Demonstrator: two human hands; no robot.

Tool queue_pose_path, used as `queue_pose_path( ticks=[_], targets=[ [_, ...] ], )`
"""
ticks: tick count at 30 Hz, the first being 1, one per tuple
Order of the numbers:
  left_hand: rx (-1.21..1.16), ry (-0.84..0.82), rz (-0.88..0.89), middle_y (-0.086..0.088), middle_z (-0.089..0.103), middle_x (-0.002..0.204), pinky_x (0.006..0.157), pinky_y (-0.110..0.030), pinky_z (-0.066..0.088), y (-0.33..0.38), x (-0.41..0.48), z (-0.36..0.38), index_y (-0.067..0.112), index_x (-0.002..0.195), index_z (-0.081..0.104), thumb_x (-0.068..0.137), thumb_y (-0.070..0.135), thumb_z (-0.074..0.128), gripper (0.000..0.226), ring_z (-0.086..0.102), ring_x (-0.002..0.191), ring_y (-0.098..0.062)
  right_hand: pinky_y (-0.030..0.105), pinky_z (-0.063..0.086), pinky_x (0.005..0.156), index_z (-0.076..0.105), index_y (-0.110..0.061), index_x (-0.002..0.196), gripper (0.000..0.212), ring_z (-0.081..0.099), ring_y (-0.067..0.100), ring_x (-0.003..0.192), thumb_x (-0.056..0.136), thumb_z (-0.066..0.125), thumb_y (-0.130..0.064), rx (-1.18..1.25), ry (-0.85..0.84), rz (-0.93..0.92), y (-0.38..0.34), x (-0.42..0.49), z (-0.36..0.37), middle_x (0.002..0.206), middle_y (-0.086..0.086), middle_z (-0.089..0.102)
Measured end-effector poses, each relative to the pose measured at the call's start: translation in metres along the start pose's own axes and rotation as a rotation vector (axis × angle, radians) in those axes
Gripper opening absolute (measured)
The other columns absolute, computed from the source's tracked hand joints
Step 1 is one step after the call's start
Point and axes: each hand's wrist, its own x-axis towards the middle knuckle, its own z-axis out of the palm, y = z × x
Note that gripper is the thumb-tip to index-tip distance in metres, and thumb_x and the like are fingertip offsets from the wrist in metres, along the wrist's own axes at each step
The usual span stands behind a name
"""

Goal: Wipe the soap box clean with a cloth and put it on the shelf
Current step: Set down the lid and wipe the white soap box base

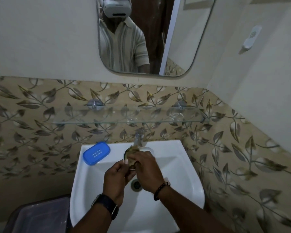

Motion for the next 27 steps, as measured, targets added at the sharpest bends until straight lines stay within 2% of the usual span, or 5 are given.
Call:
queue_pose_path(
  ticks=[4, 9, 15, 21, 27],
  targets=[
    [-0.037, 0.033, 0.010, -0.016, 0.079, 0.102, 0.085, -0.038, 0.059, 0.005, 0.001, -0.003, 0.005, 0.109, 0.074, 0.101, 0.012, 0.057, 0.021, 0.076, 0.095, -0.028, 0.039, 0.037, 0.094, 0.068, -0.021, 0.123, 0.049, 0.053, 0.024, 0.108, 0.085, 0.045, 0.000, -0.174, -0.287, -0.035, 0.003, 0.005, -0.015, 0.117, 0.001, 0.069],
    [-0.082, 0.102, 0.075, -0.018, 0.074, 0.091, 0.077, -0.035, 0.064, 0.016, 0.005, -0.002, -0.001, 0.101, 0.072, 0.097, 0.016, 0.064, 0.019, 0.069, 0.079, -0.025, 0.038, 0.033, 0.071, 0.071, -0.023, 0.103, 0.033, 0.053, 0.023, 0.090, 0.081, 0.052, -0.006, -0.766, -0.241, -0.374, 0.017, 0.018, -0.051, 0.098, -0.008, 0.068],
    [-0.072, 0.062, 0.078, -0.012, 0.080, 0.094, 0.078, -0.033, 0.061, 0.015, -0.002, 0.012, 0.006, 0.104, 0.075, 0.099, 0.019, 0.061, 0.020, 0.076, 0.085, -0.021, 0.040, 0.041, 0.077, 0.069, -0.027, 0.113, 0.042, 0.056, 0.019, 0.092, 0.088, 0.037, -0.016, -0.268, -0.128, -0.176, 0.001, 0.004, -0.012, 0.108, -0.008, 0.071],
    [-0.017, -0.010, 0.089, -0.011, 0.080, 0.086, 0.080, -0.033, 0.063, 0.022, -0.005, 0.020, 0.003, 0.097, 0.075, 0.096, 0.016, 0.065, 0.017, 0.074, 0.080, -0.020, 0.041, 0.037, 0.082, 0.068, -0.025, 0.114, 0.039, 0.059, 0.024, 0.105, 0.088, 0.042, -0.014, -0.819, -0.043, -0.326, 0.033, 0.010, -0.054, 0.119, -0.009, 0.070],
    [-0.123, 0.106, -0.048, -0.024, 0.073, 0.090, 0.075, -0.037, 0.063, 0.022, -0.005, 0.026, -0.001, 0.096, 0.072, 0.096, 0.016, 0.065, 0.018, 0.065, 0.082, -0.033, 0.040, 0.032, 0.078, 0.063, -0.022, 0.093, 0.030, 0.050, 0.023, 0.096, 0.081, 0.041, -0.038, -0.627, -0.101, -0.040, 0.024, 0.002, -0.042, 0.093, -0.003, 0.062]
  ],
)
